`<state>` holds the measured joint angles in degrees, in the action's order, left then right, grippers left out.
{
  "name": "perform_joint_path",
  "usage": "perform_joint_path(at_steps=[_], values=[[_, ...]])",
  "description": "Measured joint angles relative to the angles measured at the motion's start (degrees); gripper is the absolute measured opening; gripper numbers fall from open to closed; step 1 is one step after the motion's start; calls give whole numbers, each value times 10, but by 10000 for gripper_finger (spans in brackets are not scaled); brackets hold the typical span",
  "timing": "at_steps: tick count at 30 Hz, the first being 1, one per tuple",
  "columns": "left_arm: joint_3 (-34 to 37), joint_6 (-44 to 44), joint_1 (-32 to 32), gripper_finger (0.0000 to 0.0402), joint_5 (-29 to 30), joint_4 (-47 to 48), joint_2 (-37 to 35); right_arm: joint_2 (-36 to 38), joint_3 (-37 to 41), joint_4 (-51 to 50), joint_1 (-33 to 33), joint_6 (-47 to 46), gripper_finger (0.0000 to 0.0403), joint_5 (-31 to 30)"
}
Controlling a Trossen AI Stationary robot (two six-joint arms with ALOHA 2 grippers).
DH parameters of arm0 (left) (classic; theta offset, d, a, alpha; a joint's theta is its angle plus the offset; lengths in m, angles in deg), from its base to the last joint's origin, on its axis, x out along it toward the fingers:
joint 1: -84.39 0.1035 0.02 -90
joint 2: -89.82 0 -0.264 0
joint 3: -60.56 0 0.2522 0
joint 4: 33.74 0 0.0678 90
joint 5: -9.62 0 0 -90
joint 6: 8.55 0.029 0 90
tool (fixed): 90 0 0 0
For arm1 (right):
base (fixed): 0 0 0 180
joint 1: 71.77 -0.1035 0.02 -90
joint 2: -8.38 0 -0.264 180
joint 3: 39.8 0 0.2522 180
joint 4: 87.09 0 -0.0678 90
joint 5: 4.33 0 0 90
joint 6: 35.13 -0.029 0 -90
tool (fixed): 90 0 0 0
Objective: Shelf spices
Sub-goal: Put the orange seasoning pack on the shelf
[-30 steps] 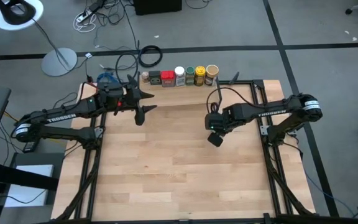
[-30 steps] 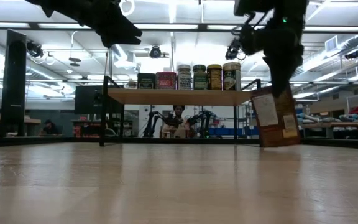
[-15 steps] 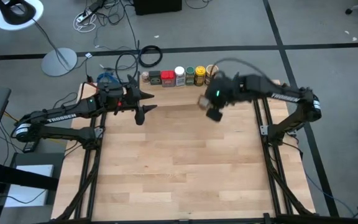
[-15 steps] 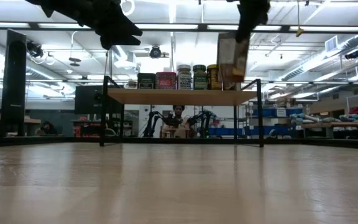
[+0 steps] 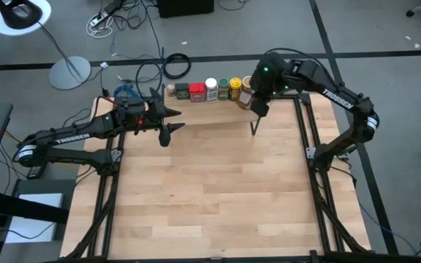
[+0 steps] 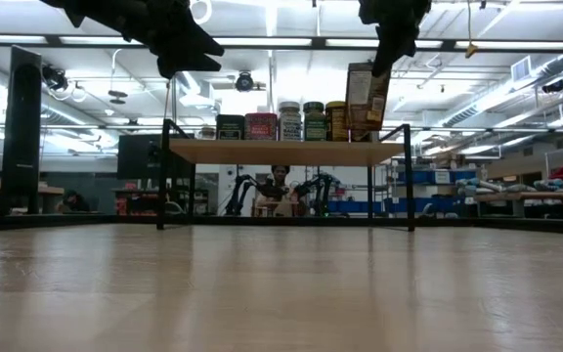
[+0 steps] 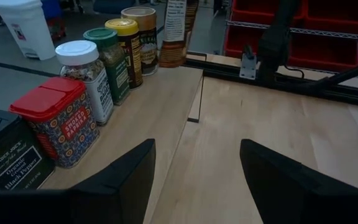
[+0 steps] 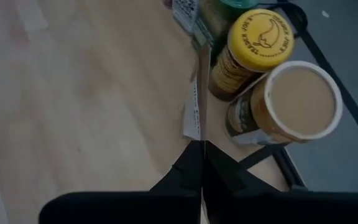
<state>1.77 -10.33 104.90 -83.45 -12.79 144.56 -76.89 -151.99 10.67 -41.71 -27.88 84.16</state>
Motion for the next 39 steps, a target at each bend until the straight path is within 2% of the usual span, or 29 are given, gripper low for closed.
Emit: perform_joint_path(at_steps=[8,14,30,39], values=[[0,0,0,239,0,-1,0,-29,0,7,1,25,0,12],[0,-4,0,239,0,9,0,-63,0,31,1,44,0,-18],[0,-1,0,239,0,-1,0,-65,0,61,1,70,0,-59],[0,0,0,239,0,-1,0,-65,0,63,1,94,0,-60]])
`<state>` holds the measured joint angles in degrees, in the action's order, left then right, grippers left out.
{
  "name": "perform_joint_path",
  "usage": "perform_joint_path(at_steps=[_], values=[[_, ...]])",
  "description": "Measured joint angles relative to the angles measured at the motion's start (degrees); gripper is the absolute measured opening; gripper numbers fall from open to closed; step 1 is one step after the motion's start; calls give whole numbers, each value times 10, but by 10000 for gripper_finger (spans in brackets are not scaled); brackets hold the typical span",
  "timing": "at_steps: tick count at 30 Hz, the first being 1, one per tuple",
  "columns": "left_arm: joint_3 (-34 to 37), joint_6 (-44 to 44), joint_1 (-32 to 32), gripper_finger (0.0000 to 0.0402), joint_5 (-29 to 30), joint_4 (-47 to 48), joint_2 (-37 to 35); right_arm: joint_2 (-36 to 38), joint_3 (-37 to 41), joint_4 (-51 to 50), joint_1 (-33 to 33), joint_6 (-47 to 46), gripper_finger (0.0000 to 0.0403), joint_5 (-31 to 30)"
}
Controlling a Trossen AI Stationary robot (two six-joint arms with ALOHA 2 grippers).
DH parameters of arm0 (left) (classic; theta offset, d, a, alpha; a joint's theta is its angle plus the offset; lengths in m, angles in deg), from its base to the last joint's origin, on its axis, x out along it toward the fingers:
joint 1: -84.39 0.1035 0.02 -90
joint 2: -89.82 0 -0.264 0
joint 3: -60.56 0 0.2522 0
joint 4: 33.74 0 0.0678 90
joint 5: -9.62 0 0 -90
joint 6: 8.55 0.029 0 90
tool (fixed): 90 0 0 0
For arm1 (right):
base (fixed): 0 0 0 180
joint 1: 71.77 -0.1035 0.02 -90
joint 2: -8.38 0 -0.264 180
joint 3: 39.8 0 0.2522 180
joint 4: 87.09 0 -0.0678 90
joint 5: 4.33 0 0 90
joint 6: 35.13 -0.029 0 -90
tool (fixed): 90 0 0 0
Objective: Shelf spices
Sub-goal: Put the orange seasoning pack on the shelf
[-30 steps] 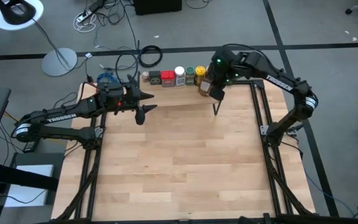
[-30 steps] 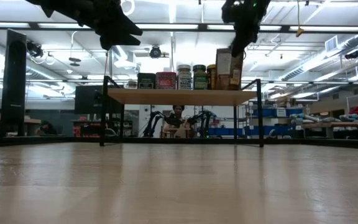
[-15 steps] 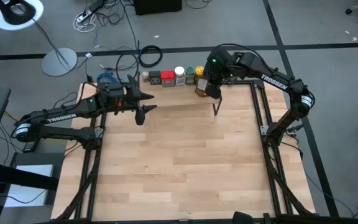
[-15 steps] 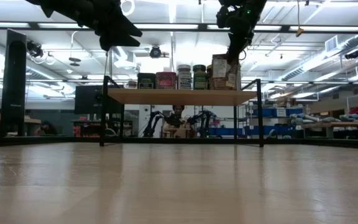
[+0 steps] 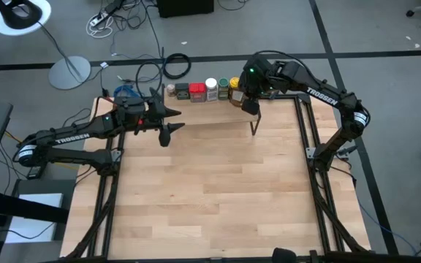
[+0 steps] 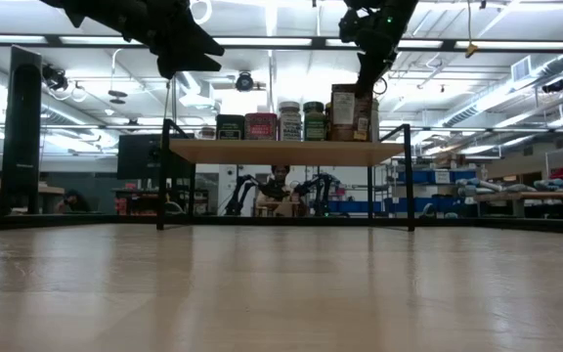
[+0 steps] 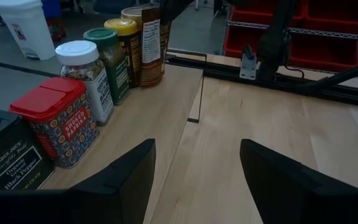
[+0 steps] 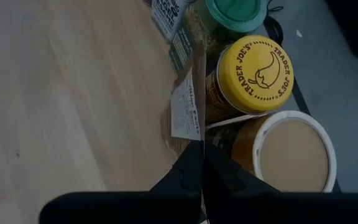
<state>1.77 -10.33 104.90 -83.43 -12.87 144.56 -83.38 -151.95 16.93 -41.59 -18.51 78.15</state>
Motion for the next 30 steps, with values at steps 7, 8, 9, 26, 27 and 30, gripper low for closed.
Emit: perform_joint_path(at_steps=[7,8,9,26,27,30], values=[[0,0,0,239,0,0,0,0,0,0,-4,1,12,0],[0,0,0,239,0,0,0,0,0,0,-6,2,17,0],[0,0,0,239,0,0,0,0,0,1,-7,4,21,0],[0,0,0,239,0,2,0,0,0,1,-13,-1,49,-2],[0,0,0,239,0,2,0,0,0,1,-13,-1,51,-2],[0,2,0,239,0,2,0,0,0,0,-13,-1,52,-2]])
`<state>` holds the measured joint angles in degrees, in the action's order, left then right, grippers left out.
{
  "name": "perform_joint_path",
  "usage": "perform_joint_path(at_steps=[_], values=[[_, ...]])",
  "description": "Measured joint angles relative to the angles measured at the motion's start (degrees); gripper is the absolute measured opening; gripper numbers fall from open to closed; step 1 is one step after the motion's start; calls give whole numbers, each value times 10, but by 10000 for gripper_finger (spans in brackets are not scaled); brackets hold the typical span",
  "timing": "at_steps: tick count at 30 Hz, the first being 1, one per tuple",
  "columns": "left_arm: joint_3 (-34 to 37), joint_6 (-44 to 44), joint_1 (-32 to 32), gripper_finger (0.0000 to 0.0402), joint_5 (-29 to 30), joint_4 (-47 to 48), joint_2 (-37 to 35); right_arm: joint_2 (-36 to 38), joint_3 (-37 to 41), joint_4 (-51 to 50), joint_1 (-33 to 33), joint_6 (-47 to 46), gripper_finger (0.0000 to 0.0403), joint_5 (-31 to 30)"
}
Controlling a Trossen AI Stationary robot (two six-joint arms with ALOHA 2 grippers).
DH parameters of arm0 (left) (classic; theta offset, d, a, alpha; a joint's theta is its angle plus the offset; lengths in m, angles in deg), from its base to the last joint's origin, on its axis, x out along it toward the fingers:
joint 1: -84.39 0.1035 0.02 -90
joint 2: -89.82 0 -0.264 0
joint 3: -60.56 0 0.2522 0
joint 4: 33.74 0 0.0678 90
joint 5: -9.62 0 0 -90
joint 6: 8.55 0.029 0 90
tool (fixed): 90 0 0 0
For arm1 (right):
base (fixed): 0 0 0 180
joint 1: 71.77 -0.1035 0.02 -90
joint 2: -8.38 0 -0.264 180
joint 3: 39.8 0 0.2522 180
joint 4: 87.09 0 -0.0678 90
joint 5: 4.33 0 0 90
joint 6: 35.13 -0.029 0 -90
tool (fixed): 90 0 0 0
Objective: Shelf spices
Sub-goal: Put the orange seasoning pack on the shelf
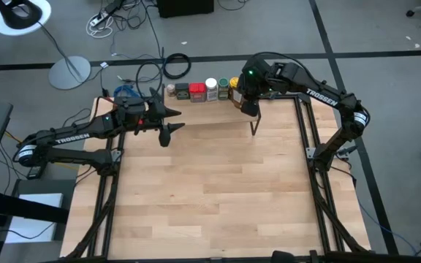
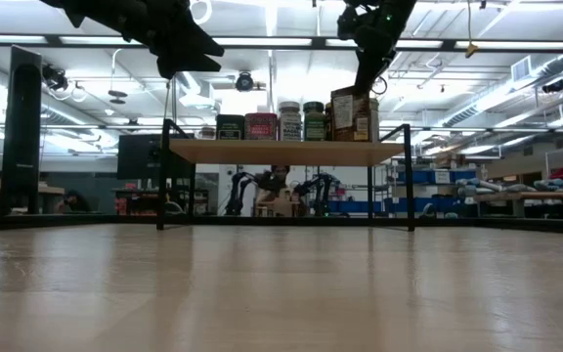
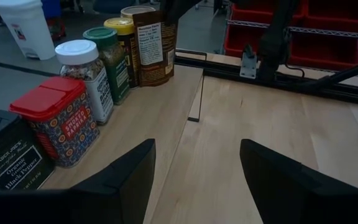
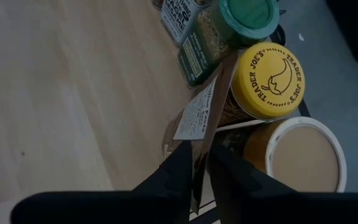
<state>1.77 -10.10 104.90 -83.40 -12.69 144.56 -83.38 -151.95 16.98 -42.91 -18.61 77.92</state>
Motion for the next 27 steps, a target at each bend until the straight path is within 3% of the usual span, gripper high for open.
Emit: perform_joint_path(at_steps=[27], values=[[0,13,0,239,0,0,0,0,-1,-2,0,0,57,-35]])
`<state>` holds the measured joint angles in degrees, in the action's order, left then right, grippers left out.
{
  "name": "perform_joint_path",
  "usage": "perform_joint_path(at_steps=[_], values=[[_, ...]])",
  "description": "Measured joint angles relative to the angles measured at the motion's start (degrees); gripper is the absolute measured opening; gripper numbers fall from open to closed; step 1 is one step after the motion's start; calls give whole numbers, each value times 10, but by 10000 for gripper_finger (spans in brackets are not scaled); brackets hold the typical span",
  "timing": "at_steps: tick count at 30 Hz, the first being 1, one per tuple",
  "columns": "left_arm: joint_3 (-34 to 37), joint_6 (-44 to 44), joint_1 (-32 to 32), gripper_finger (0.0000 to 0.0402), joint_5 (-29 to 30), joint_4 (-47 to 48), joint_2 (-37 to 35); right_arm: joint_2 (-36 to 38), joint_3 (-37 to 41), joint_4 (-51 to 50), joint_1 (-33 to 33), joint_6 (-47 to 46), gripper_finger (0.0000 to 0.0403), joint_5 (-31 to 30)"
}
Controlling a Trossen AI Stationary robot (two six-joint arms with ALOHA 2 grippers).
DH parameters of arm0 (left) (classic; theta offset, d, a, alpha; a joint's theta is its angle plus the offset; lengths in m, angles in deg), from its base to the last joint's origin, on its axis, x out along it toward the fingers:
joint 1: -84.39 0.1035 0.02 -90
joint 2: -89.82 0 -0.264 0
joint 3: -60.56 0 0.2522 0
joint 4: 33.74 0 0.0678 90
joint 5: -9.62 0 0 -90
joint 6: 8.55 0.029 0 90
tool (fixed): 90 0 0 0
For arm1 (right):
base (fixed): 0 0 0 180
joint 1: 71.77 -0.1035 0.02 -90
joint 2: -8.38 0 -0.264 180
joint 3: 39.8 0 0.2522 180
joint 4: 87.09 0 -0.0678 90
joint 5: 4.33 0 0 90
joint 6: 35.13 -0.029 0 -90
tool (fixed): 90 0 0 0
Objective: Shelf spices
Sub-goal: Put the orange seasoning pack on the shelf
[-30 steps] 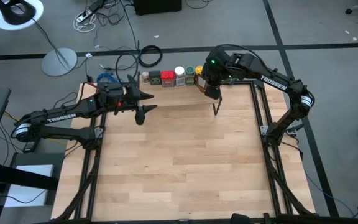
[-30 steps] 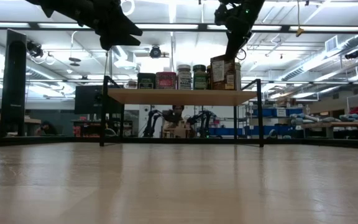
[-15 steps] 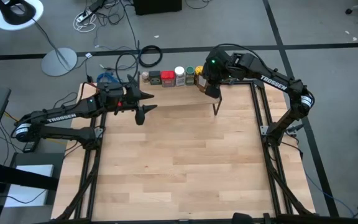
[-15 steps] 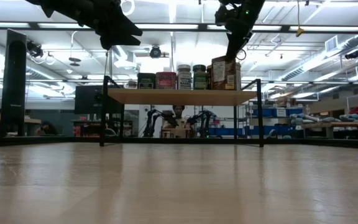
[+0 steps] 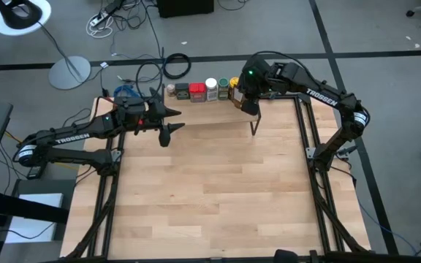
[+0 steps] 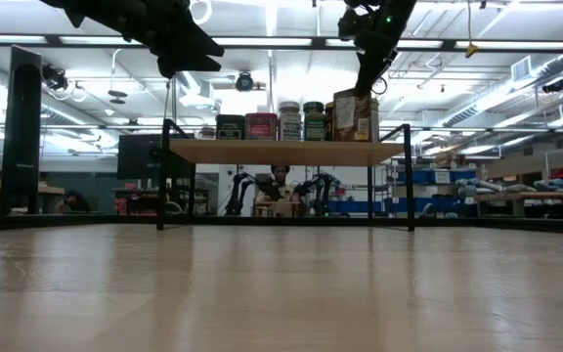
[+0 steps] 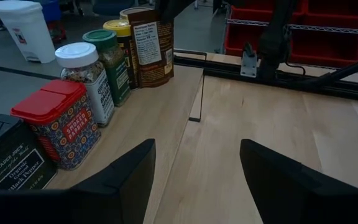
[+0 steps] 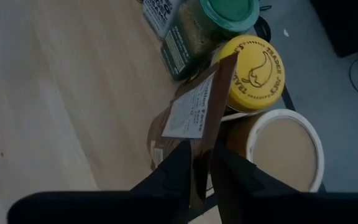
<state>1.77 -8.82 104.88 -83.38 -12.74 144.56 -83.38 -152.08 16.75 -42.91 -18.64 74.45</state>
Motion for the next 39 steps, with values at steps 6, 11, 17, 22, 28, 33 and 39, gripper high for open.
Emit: perform_joint_path(at_steps=[6,11,17,22,28,33,39], values=[[0,0,0,239,0,0,0,0,-45,-5,-3,0,64,-6],[0,0,0,239,0,3,0,0,-93,-7,-10,0,80,-8],[16,-1,0,239,0,-8,0,0,-129,-3,-32,-22,107,7],[49,-14,0,239,0,-55,0,0,-130,28,-79,-51,105,44],[69,-9,0,239,0,-121,-17,5,-130,113,-168,-39,52,-8],[65,34,1,239,29,-123,-106,33,-130,133,-230,-29,5,-21],[64,61,2,239,73,-32,-265,106,-62,133,-305,-28,2,-82]])
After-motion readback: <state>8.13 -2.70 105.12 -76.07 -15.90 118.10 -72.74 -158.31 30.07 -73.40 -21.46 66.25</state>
